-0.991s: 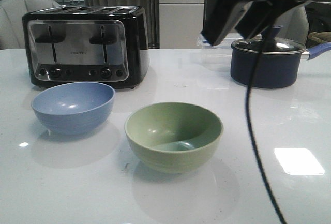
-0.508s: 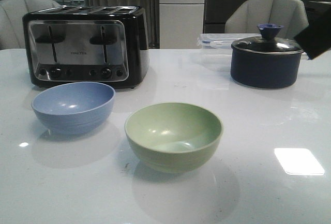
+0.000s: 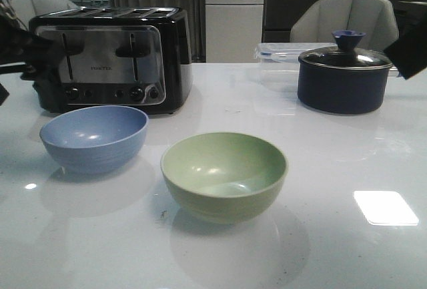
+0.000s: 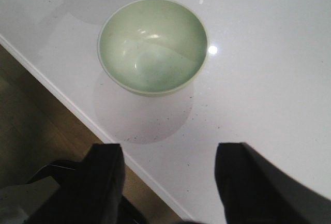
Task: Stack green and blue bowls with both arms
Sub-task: 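Lower the left gripper onto the rim of the light blue bowl and grasp it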
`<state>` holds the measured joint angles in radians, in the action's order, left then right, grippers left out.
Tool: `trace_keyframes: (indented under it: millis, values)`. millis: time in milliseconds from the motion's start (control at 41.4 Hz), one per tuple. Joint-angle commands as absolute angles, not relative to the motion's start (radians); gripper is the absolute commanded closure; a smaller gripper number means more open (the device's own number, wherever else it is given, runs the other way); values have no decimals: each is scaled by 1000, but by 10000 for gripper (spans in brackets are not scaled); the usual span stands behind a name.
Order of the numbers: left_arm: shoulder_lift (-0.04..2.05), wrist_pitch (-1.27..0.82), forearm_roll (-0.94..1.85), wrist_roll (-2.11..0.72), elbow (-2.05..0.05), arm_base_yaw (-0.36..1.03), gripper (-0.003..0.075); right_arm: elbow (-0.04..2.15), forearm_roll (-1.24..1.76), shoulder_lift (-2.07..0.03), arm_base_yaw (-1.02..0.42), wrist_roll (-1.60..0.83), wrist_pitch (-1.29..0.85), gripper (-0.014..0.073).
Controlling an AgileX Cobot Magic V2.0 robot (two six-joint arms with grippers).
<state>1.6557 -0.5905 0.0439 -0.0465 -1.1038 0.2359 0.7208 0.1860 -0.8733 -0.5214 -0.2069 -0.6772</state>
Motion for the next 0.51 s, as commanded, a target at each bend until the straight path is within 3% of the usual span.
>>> trace_keyframes:
  millis: [0, 193, 483]
  values:
    - [1690, -548, 55, -46, -1184, 243, 102, 749, 186, -867, -523, -214, -618, 97]
    - [1792, -548, 55, -46, -1250, 243, 200, 749, 186, -867, -523, -214, -618, 97]
    - [1806, -592, 56, -46, -1257, 241, 495, 749, 186, -867, -523, -214, -618, 97]
